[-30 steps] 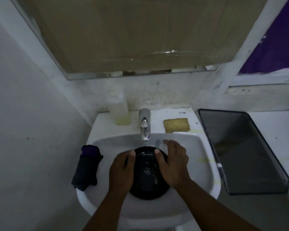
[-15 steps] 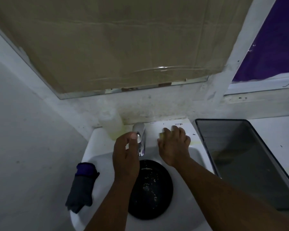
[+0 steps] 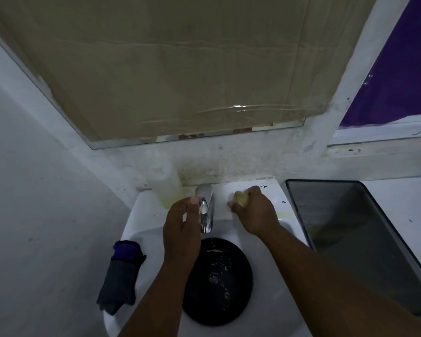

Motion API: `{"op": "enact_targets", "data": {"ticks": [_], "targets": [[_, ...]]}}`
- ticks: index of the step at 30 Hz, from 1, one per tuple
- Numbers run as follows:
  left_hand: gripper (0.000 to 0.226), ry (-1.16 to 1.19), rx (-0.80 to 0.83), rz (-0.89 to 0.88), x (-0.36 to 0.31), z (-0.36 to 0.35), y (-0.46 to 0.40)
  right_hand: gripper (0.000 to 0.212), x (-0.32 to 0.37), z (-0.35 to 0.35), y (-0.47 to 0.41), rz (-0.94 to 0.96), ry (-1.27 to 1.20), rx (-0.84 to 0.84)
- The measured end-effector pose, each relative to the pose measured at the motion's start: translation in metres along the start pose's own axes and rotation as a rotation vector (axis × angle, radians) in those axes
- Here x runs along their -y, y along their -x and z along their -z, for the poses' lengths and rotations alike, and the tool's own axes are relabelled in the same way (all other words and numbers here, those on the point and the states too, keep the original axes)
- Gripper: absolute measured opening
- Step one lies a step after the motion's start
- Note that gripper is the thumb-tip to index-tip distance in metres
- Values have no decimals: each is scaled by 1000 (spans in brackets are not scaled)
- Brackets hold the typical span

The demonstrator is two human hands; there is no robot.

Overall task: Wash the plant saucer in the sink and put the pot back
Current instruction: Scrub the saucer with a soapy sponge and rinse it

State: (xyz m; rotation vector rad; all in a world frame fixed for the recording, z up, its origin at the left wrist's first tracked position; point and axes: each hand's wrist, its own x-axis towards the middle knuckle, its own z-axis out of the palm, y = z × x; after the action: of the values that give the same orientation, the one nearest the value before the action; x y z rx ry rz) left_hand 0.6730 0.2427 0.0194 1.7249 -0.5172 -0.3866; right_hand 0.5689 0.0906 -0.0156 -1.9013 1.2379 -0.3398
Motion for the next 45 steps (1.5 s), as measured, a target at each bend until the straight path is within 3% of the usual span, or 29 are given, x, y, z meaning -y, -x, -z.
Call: {"op": "enact_targets", "data": {"ticks": [2,5,12,16,19,23,25,30,35,39,45], "targets": [[24,-14,14,7,-2,2,-1,52,14,7,5,-39,-109,20],[23,-29,24,13,-5,3,-2,34,38,22,19,-79,-265,108],[25,-12,-33,-25,-37,19,-3,36,92,33,44,-159,-505,84],[43,-15,-125,-123,-55,41,-15,23,124,28,48,-200,-632,117],[38,-71,-151,-201,-61,60,-34,15,142,14,52,-252,-714,170],[48,-124,-51,-239,-63,75,-66,34,161,-16,56,-322,-802,230],[55,-140,14,-238,-62,77,-78,16,169,-29,59,-352,-893,262],[40,-129,108,-229,-69,80,-99,23,178,-37,74,-370,-1021,312],[41,-138,209,-230,-67,83,-118,22,186,-43,73,-470,-1193,212],[28,-103,207,-205,-58,83,-127,16,190,-43,68,-499,-1269,191],[28,38,199,-69,-66,82,-131,23,189,-49,64,-490,-1318,173]]}}
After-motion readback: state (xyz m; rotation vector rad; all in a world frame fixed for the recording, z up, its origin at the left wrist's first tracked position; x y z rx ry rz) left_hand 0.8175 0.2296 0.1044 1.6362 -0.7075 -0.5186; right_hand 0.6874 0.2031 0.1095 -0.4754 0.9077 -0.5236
